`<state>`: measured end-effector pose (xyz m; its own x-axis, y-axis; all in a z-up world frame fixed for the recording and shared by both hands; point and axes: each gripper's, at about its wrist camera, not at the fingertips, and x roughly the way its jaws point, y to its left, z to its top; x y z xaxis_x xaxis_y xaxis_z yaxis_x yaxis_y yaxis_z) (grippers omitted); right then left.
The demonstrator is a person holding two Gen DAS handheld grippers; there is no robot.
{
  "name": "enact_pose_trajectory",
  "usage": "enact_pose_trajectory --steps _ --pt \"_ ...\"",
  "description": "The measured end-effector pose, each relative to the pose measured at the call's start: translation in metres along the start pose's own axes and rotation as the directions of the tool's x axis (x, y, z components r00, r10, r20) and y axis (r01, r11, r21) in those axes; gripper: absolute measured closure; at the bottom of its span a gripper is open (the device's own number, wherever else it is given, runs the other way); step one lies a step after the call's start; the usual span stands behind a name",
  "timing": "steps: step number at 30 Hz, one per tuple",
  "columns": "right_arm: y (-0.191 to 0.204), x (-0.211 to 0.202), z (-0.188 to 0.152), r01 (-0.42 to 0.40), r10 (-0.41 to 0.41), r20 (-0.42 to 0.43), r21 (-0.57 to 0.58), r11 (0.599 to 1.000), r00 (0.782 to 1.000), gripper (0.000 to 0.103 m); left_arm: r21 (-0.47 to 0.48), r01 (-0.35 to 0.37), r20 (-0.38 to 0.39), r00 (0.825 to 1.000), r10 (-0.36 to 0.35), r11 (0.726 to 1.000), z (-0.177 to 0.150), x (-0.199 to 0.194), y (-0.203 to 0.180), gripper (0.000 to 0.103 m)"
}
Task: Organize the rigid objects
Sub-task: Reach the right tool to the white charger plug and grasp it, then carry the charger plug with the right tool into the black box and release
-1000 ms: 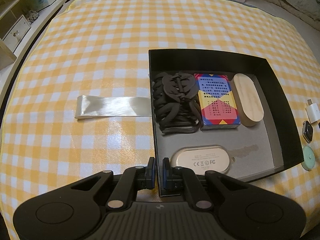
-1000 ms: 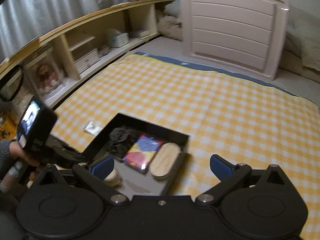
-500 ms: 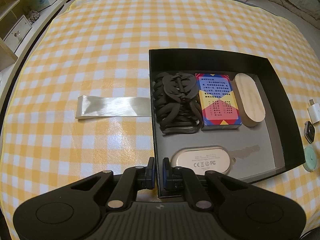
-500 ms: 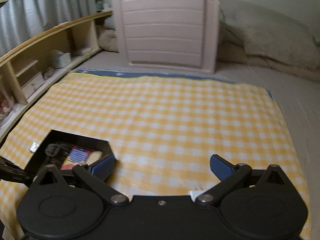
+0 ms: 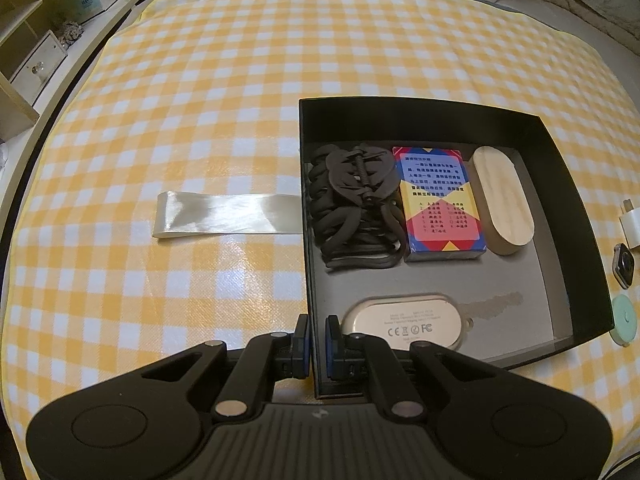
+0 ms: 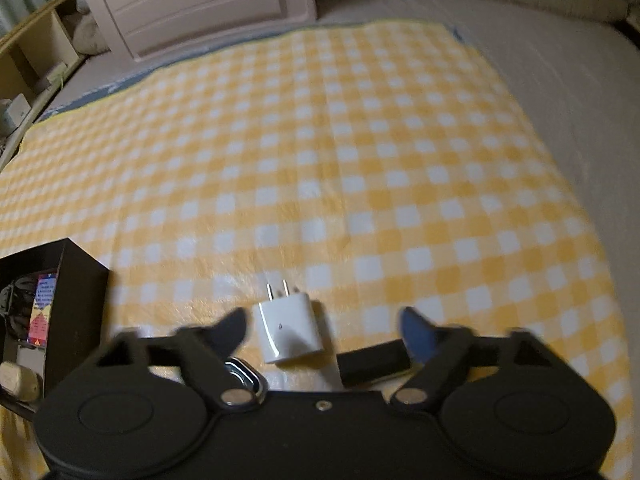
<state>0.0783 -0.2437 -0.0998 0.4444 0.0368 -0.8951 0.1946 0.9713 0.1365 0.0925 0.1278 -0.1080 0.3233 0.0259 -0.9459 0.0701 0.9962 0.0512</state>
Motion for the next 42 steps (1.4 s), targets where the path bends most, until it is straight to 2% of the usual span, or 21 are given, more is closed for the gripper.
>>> enact_pose_trajectory --steps 3,6,12,16,20,22,25,29,35,42 --pt "0.001 0.008 -0.002 -0.04 0.04 -0.032 -0.004 0.999 0.999 0.036 0.001 -0.001 0.0 1.0 0.001 1.0 0.0 0.0 0.002 0.096" --pt "0.014 0.01 -0.002 -0.045 0.043 -0.039 -0.039 0.998 0.998 0.038 0.001 -0.002 0.0 1.0 0.002 1.0 0.0 0.0 0.001 0.096" --pt "0.037 0.027 -0.002 -0.005 -0.004 -0.079 -0.116 0.993 0.997 0.042 0.001 -0.002 0.0 1.0 0.002 1.0 0.0 0.0 0.0 0.096" --pt "0.041 0.035 -0.002 0.034 -0.047 -0.101 -0.128 0.991 0.994 0.059 0.001 -0.004 -0.001 1.0 0.004 1.0 0.001 0.0 -0.002 0.096" --pt "0.042 0.034 -0.002 0.059 -0.074 -0.101 -0.141 0.988 0.992 0.06 0.001 -0.005 -0.001 1.0 0.005 1.0 0.001 0.0 -0.003 0.096" --pt "0.047 0.029 0.0 0.07 -0.082 -0.072 -0.153 0.986 0.994 0.06 0.0 -0.005 -0.002 1.0 0.005 1.0 0.001 0.0 -0.002 0.096" --pt "0.06 0.012 0.01 0.041 -0.044 -0.019 -0.139 0.989 0.999 0.061 0.0 -0.005 -0.001 1.0 0.005 1.0 0.001 0.0 -0.005 0.096" --pt "0.078 -0.012 0.02 -0.041 0.045 0.033 -0.122 0.992 0.998 0.061 -0.001 -0.005 -0.001 1.0 0.005 1.0 0.001 0.0 -0.006 0.096" --pt "0.116 -0.048 0.025 -0.164 0.181 0.092 -0.165 0.973 0.979 0.061 0.0 -0.006 -0.001 1.0 0.006 1.0 0.002 0.0 -0.006 0.096" --pt "0.162 -0.063 0.014 -0.254 0.283 0.07 -0.271 0.928 0.957 0.061 0.001 -0.005 -0.001 1.0 0.005 1.0 0.002 0.0 -0.005 0.096"
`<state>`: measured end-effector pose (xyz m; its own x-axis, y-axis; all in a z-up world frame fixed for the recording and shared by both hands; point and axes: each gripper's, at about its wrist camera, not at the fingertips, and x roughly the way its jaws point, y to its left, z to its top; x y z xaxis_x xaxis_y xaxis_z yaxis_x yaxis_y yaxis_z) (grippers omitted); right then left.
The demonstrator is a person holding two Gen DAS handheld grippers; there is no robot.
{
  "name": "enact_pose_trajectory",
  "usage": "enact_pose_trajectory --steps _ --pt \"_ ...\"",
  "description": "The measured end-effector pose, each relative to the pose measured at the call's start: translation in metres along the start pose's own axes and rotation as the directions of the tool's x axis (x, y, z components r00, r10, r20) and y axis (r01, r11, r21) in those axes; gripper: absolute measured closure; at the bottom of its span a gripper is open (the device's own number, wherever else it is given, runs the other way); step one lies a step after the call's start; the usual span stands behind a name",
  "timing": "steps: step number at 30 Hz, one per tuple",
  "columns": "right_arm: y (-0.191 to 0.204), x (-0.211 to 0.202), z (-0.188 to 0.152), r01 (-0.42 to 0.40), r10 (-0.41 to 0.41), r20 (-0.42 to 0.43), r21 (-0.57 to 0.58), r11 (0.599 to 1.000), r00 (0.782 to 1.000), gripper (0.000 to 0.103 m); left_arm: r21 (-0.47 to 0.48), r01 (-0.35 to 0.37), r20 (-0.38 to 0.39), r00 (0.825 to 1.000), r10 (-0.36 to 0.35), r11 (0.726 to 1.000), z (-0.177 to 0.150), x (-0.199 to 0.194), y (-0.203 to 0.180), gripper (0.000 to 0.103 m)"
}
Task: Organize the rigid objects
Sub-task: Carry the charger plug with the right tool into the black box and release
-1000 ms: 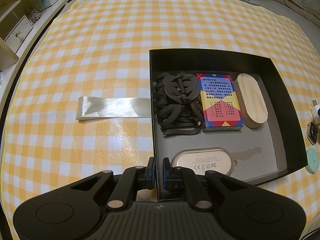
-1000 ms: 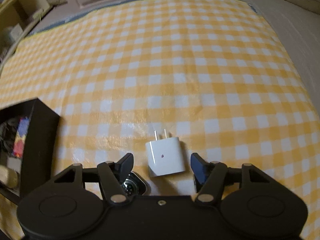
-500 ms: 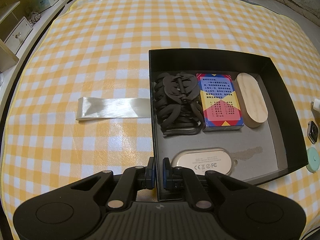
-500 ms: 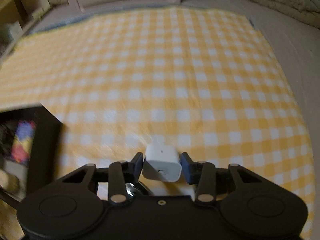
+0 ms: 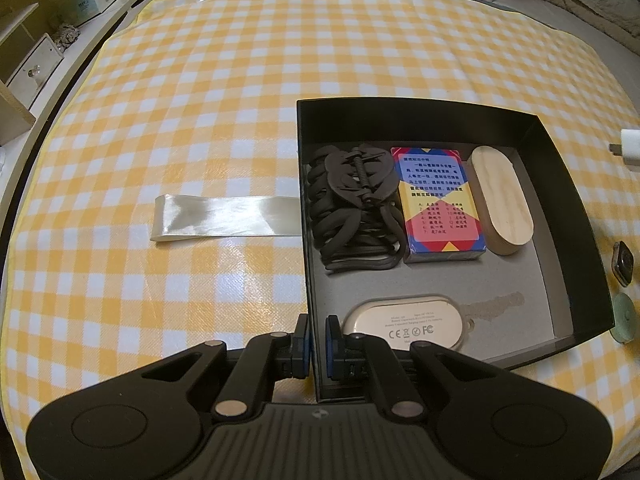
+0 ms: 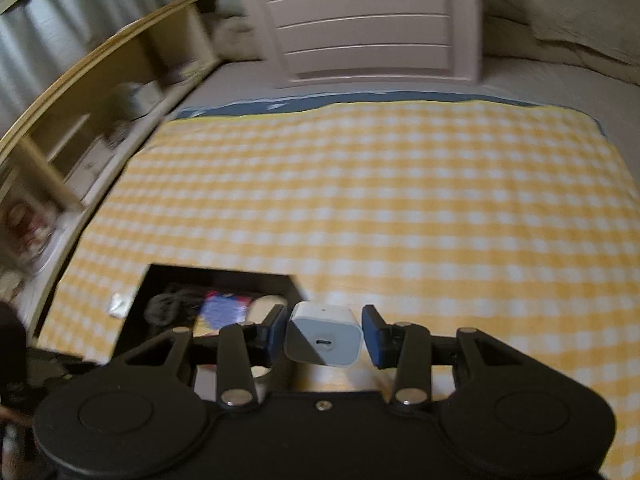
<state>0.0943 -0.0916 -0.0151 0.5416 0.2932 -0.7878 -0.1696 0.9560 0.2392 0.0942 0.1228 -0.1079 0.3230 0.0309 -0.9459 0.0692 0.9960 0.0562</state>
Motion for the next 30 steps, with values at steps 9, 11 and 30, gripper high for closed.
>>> enact_pose_trajectory --steps 9,11,30 --pt "0.055 0.018 -0.015 -0.092 0.076 -0.097 -0.171 0.981 0.992 0.061 0.001 -0.001 -0.001 1.0 0.001 1.0 0.003 0.001 0.001 0.096" --pt "0.067 0.022 -0.023 -0.104 0.079 -0.117 -0.224 0.969 0.99 0.061 0.001 -0.001 -0.001 1.0 0.001 1.0 0.002 0.001 -0.001 0.096" --pt "0.119 0.085 -0.058 -0.119 -0.009 -0.275 -0.446 0.887 0.961 0.061 -0.026 -0.002 -0.007 1.0 0.002 1.0 0.005 0.003 -0.008 0.096"
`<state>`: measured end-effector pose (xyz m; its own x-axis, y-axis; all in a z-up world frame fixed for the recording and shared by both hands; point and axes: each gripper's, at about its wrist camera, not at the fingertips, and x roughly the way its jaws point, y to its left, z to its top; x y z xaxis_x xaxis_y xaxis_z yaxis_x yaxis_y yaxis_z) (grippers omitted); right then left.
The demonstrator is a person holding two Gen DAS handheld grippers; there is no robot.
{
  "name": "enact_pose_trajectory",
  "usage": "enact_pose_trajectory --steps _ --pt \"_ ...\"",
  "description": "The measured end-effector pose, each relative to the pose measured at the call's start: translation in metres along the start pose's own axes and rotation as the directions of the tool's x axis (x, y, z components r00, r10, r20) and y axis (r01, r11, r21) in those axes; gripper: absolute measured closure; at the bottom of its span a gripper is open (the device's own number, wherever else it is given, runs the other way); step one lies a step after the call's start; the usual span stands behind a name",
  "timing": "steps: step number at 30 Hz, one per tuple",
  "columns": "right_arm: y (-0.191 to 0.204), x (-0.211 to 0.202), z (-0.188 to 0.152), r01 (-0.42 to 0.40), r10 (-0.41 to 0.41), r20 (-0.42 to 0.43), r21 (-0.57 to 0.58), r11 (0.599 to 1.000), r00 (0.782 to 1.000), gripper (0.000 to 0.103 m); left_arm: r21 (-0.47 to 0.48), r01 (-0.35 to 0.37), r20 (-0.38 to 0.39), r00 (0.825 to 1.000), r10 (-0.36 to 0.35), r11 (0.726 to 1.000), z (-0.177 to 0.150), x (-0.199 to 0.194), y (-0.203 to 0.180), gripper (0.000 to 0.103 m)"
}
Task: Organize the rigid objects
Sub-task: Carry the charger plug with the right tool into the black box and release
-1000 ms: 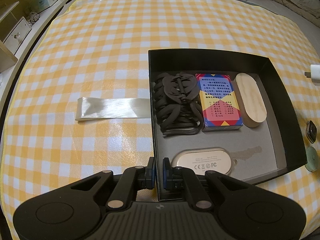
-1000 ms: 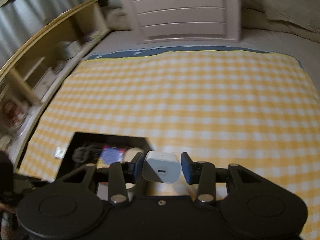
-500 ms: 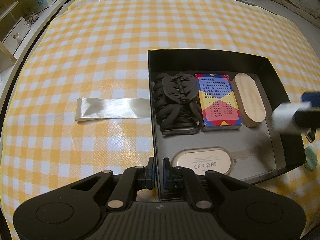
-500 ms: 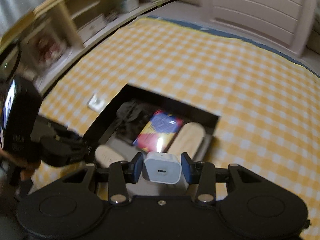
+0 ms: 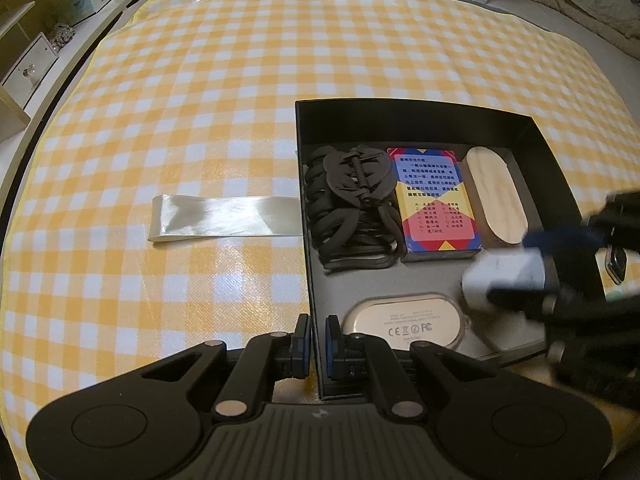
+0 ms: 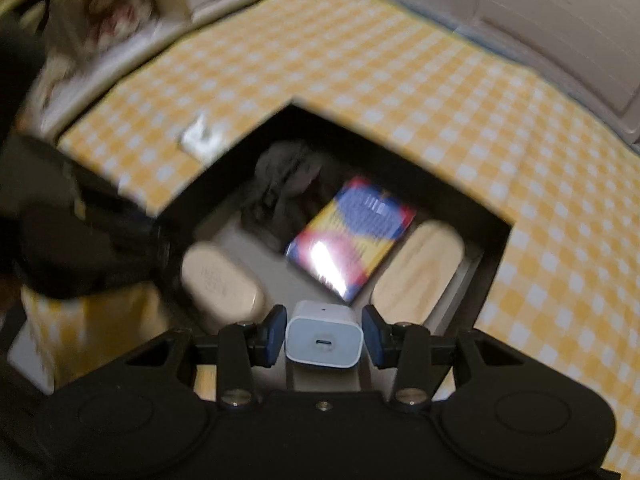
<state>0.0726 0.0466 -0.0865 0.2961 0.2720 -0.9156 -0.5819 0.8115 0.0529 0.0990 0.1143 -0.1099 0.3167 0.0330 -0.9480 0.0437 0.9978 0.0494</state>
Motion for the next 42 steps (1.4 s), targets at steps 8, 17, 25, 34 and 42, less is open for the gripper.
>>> enact_pose_trajectory --steps 8,17,25,34,42 --pt "-0.017 -0.003 -0.004 -0.01 0.011 -0.029 0.045 0.999 1.0 0.067 0.006 -0.008 0.0 1.0 0.008 1.0 0.0 0.002 -0.009 0.096" --pt "-0.016 0.014 0.004 -0.029 0.037 -0.077 0.097 0.995 0.996 0.065 0.0 -0.01 -0.001 1.0 0.01 1.0 0.0 0.001 -0.009 0.096" --pt "-0.015 0.02 0.008 0.011 0.002 -0.084 0.15 0.989 0.996 0.064 -0.002 -0.009 -0.001 1.0 0.009 1.0 -0.002 0.002 -0.015 0.096" --pt "-0.017 0.007 0.007 0.206 -0.199 -0.071 0.11 0.972 0.978 0.075 0.0 -0.01 0.0 1.0 0.01 1.0 -0.002 0.001 -0.014 0.095" --pt "-0.033 -0.007 0.01 0.154 -0.148 -0.045 0.173 0.973 0.988 0.073 0.003 -0.012 0.0 1.0 0.012 1.0 -0.003 0.002 -0.017 0.095"
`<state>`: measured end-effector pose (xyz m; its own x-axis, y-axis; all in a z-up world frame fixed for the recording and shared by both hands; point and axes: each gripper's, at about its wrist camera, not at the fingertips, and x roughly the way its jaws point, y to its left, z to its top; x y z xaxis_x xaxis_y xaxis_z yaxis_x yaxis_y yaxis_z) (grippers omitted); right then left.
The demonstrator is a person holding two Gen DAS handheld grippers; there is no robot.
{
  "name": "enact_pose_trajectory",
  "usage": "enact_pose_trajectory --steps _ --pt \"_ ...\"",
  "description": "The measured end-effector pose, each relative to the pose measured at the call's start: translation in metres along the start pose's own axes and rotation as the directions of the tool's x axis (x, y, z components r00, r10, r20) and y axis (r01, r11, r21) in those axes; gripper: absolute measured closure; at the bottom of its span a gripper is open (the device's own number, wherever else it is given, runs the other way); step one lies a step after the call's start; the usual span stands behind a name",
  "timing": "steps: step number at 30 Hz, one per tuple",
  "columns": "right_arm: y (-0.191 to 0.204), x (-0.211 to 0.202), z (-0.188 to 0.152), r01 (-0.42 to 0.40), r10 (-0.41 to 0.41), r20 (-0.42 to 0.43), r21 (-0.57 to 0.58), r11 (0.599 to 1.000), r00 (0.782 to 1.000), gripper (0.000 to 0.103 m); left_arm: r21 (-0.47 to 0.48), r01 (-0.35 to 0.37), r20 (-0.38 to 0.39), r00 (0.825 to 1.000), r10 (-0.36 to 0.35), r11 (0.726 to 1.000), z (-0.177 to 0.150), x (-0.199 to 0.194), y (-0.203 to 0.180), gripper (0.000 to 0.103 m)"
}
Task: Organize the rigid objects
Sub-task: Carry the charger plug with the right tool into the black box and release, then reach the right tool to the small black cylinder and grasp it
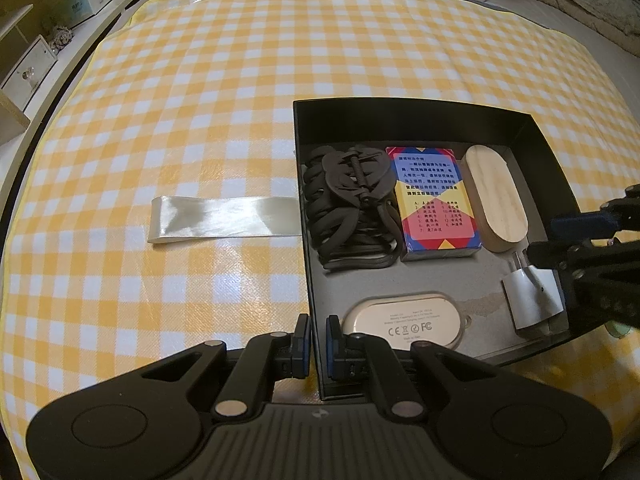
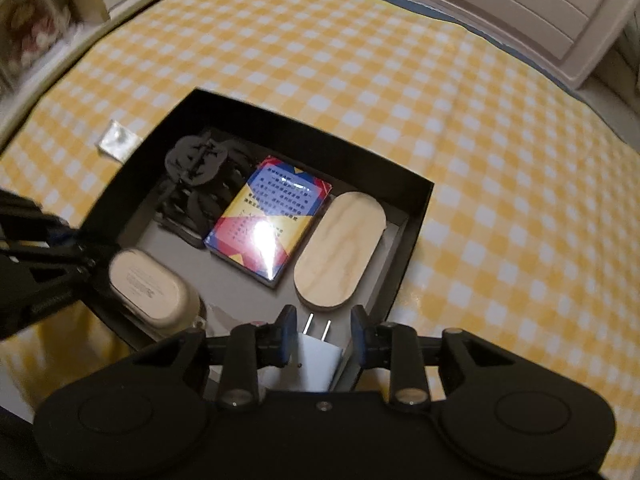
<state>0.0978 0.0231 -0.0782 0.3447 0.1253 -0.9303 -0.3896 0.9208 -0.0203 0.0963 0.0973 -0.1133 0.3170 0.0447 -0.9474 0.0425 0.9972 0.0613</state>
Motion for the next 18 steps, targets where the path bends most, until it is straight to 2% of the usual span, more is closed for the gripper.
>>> enact_pose_trajectory --steps 4,12,15,17,18 --pt "-0.009 -0.016 -0.002 -0.044 0.043 0.032 0.025 0.999 0.999 0.071 -0.002 0.0 0.0 1.0 0.0 1.0 0.0 0.0 0.0 0.095" --pt "-0.023 -0.052 -0.016 -0.066 0.062 0.122 0.034 0.997 0.991 0.055 -0.001 -0.002 0.0 1.0 0.002 1.0 0.0 0.001 -0.001 0.096" --pt "-0.033 -0.066 -0.023 -0.065 0.056 0.158 0.057 0.996 0.986 0.041 0.0 -0.001 0.0 1.0 0.001 1.0 0.0 0.001 -0.001 0.096" --pt "-0.039 -0.073 -0.026 -0.057 0.044 0.184 0.063 0.996 0.982 0.026 0.0 -0.001 0.0 1.0 0.001 1.0 0.0 0.0 -0.001 0.096" --pt "-0.043 -0.077 -0.029 -0.048 0.033 0.201 0.069 0.996 0.979 0.024 0.0 -0.001 0.0 1.0 0.001 1.0 0.0 0.001 -0.001 0.096"
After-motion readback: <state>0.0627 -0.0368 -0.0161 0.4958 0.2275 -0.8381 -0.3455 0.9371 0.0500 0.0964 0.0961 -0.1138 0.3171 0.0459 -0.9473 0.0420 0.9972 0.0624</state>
